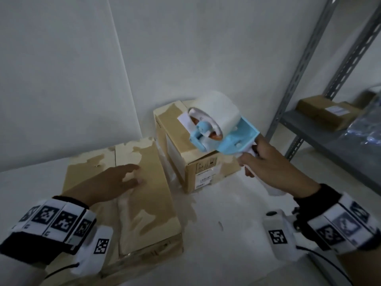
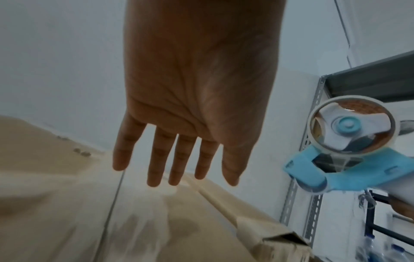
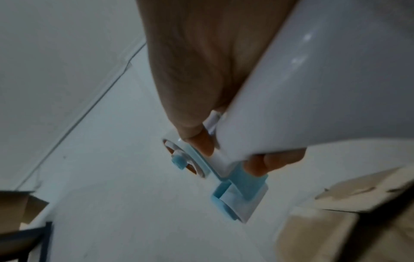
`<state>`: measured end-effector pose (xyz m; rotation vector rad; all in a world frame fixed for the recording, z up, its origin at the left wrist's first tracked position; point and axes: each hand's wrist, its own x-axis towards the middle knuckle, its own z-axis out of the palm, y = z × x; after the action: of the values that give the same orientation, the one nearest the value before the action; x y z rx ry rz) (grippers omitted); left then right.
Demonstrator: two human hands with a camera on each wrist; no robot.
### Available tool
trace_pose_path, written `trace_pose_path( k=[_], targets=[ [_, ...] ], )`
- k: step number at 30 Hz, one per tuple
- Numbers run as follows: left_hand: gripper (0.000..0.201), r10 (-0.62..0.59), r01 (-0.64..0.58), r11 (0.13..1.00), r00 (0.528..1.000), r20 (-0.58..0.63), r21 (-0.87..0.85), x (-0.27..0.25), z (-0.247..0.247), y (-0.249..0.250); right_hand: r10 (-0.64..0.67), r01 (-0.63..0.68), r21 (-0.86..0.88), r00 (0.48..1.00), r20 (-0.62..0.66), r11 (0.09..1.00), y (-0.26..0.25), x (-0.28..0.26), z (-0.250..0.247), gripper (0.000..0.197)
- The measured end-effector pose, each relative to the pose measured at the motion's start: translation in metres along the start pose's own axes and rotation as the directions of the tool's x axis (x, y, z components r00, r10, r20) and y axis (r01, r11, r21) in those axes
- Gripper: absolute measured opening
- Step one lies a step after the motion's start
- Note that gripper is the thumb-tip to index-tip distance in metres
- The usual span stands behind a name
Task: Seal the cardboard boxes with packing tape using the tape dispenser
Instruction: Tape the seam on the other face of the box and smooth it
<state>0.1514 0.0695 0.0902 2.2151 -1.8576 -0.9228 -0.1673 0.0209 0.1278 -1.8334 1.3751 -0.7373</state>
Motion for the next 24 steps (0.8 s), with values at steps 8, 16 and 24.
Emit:
trace_pose_path(
  k=[8, 16, 24],
  targets=[
    [0.038, 0.098, -0.237, 0.879, 0.939, -0.329, -0.414, -0.006, -0.032, 0.002, -0.128, 0.091, 0.274, 0.985, 0.12, 0.958, -0.068, 0.033, 0.023, 0.019],
    [0.059, 0.022, -0.093, 0.54, 0.995, -0.097, -0.836, -0.017, -0.042, -0.005, -0.212, 0.068, 0.442, 0.934, 0.286, 0.895, -0.095, 0.057, 0.062, 0.024],
    [0.032, 0.051, -0.092, 0.262, 0.995, -0.082, -0.961, -0.024, -0.048, -0.026, -0.27, 0.049, 0.516, 0.893, 0.361, 0.855, -0.099, 0.068, 0.098, 0.027]
  ],
)
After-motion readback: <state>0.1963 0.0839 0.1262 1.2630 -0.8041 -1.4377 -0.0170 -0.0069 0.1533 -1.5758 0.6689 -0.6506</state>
